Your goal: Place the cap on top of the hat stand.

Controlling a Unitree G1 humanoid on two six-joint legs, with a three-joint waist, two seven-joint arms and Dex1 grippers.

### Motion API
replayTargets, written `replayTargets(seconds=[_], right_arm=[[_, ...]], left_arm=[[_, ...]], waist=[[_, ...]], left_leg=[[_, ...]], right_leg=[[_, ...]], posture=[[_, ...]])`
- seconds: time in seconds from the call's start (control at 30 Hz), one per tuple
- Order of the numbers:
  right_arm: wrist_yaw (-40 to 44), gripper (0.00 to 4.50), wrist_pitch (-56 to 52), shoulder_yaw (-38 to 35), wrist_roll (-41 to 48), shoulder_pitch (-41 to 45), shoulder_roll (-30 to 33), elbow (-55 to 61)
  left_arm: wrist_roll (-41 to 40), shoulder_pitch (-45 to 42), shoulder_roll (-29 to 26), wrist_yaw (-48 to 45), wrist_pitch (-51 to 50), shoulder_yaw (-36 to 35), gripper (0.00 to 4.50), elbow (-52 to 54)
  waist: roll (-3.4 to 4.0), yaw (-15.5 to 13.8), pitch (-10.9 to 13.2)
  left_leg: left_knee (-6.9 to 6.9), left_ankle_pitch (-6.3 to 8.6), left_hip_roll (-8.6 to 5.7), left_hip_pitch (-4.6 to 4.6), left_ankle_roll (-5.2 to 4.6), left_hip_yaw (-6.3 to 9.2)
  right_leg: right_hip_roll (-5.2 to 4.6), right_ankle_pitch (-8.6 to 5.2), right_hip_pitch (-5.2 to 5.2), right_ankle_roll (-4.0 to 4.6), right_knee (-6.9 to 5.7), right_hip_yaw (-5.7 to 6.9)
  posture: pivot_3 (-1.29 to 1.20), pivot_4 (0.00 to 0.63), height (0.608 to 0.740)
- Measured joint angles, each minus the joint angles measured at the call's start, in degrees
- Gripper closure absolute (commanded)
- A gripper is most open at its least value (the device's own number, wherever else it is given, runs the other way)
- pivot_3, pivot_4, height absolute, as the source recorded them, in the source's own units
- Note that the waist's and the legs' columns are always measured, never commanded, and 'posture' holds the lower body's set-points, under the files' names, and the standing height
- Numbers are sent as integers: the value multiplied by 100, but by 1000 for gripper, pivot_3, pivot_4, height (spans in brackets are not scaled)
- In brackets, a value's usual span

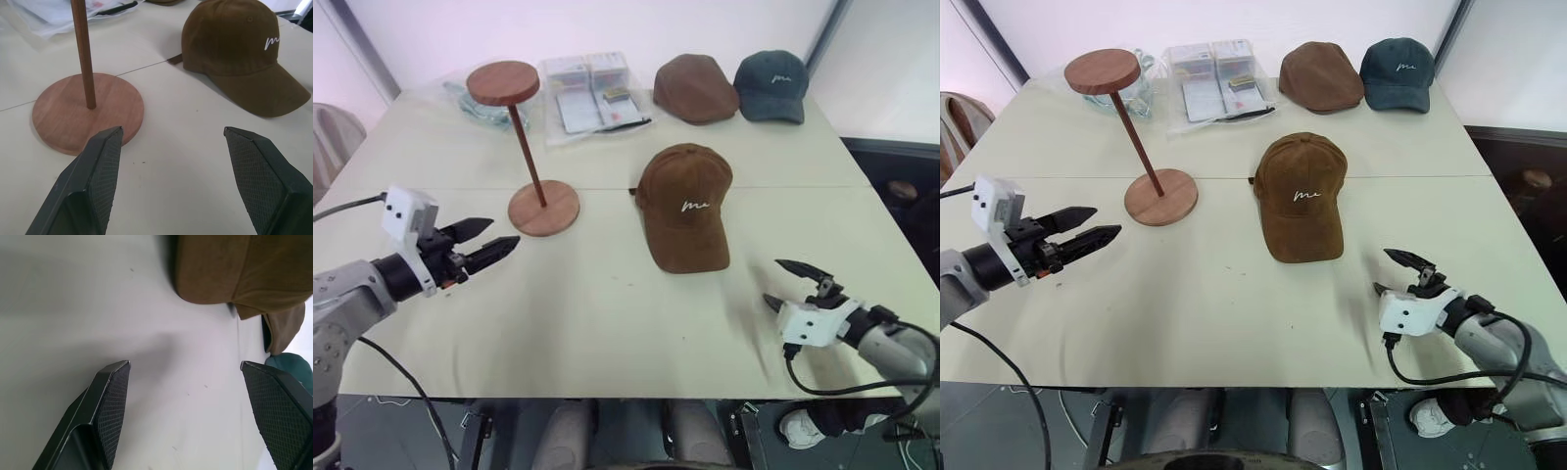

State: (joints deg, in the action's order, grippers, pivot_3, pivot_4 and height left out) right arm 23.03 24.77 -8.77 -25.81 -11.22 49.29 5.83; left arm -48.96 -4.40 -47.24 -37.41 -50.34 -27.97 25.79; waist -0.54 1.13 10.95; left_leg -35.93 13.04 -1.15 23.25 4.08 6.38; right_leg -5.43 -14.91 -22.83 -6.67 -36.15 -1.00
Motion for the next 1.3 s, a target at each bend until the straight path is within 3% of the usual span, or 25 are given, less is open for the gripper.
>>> replayTargets(seconds=[0.37,0.77,0.87,1.03,1.07,1.3], right_arm=[[-799,844,639,883,-566,1034,-470,-745],[-1560,844,924,1541,-986,2123,-664,-1996],[-1815,1765,1066,1721,-1172,2323,-651,-2312],[-2252,4256,1479,1918,-1336,2583,-549,-2727],[-2348,4491,1526,1923,-1336,2607,-550,-2763],[-2677,4491,1671,2044,-1446,2715,-581,-2900]], left_arm=[[-171,267,32,262,-70,-55,1076,384],[-403,417,32,545,-97,-104,1076,623],[-480,437,30,587,-130,-150,1010,658],[-533,473,15,672,-152,-250,1010,684],[-541,474,15,684,-152,-250,1010,699],[-550,562,15,775,-152,-266,1010,725]], waist=[[-11,-10,-2],[-36,11,-8],[-47,10,-11],[-64,23,-16],[-70,28,-19],[-73,90,-20]], left_leg=[[-4,0,0,-7,0,1],[1,0,0,-75,0,-1],[1,0,0,-77,0,-1],[2,0,1,-80,0,-2],[2,0,1,-84,0,-1],[8,0,1,-85,0,-1]], right_leg=[[1,1,9,2,-2,-1],[2,2,69,4,0,-8],[2,3,71,5,0,-8],[3,3,73,6,0,-11],[4,4,76,6,0,-11],[4,3,76,6,0,-12]], posture=[[0,150,740],[0,150,740],[0,150,740],[0,150,740],[0,150,740],[0,150,740]])
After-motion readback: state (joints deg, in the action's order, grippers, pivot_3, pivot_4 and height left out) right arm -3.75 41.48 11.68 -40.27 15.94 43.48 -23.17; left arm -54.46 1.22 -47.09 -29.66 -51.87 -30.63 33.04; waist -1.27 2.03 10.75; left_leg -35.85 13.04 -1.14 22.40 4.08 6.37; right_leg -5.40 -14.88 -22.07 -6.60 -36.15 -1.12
